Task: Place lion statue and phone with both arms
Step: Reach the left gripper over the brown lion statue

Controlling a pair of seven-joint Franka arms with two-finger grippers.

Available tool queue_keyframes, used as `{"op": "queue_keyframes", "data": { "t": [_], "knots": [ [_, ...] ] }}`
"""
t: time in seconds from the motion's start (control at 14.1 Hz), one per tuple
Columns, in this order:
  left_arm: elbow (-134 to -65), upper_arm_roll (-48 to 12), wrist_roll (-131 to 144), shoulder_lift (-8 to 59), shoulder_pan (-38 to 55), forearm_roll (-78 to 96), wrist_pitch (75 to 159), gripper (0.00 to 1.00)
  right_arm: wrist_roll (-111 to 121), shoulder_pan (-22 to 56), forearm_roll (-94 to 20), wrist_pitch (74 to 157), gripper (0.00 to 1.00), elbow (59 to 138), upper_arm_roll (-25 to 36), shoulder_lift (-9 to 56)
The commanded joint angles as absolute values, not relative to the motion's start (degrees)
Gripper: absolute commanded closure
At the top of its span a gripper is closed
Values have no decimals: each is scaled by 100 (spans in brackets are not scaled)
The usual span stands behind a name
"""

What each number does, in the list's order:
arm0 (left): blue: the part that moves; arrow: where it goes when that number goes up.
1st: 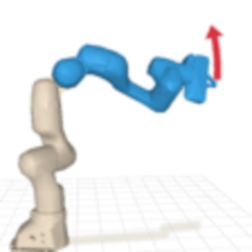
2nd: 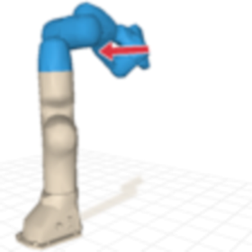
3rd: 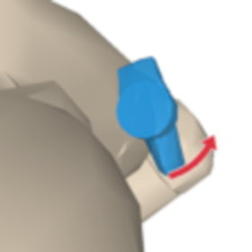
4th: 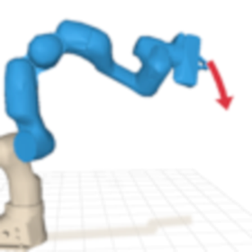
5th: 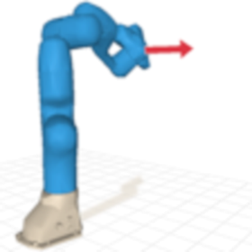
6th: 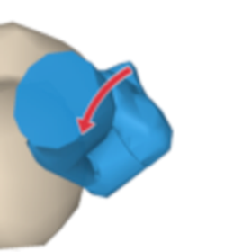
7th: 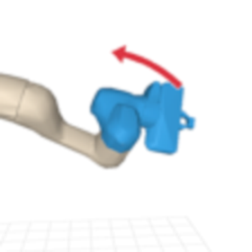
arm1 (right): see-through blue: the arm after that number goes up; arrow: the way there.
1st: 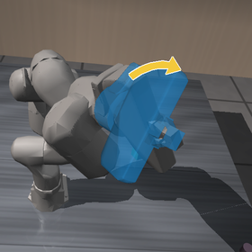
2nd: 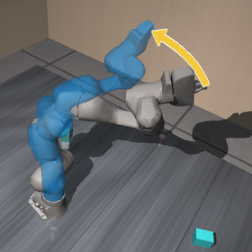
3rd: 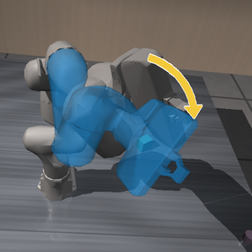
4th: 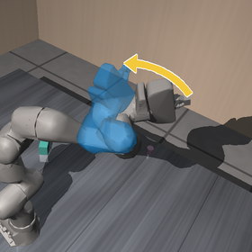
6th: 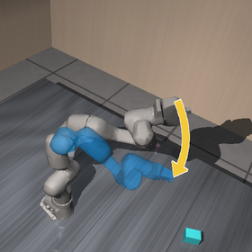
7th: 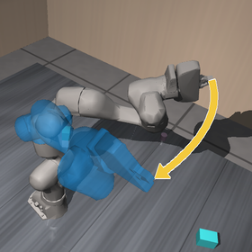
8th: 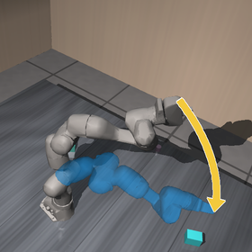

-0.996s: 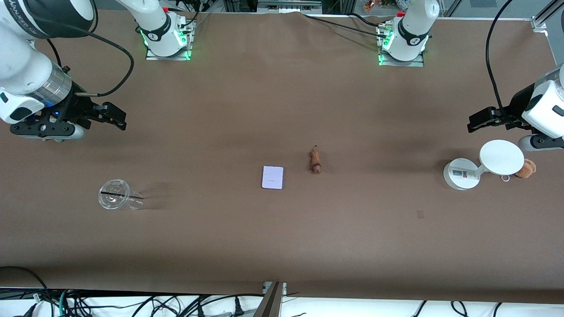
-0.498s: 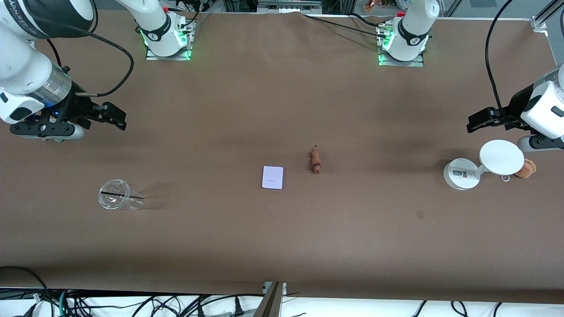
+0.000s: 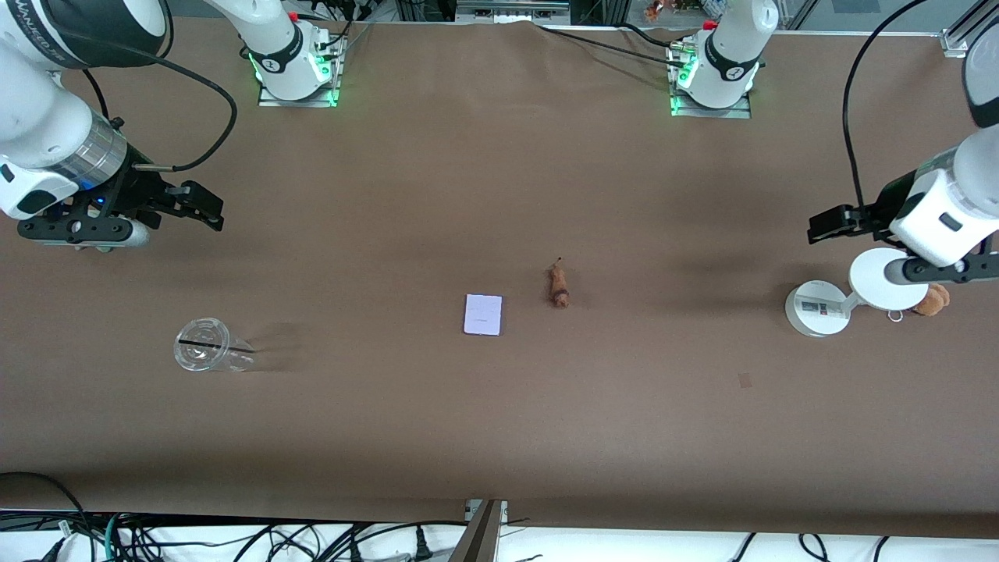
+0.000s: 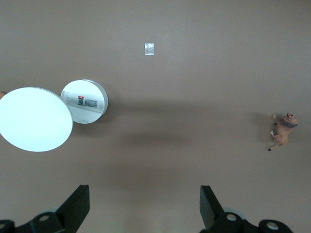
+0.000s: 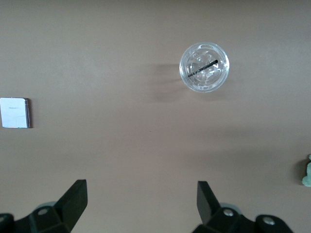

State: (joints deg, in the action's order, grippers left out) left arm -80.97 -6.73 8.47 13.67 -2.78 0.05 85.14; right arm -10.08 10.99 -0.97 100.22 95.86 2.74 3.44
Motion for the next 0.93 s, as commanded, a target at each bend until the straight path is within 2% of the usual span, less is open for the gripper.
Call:
{"op": "queue_keyframes", "data": {
  "t": [0.0,0.36,0.85],
  "knots": [
    [-7937,-650,782,1485,-264,132,8472,0,-967,1028,-141,9993,0,9633,229,290],
    [-8024,-650,1195,1704,166,299,8972,0,-967,1028,-141,9993,0,9633,229,281],
    [-8033,-650,2530,2512,1167,554,10000,0,-967,1028,-141,9984,0,9633,229,281]
  ]
}}
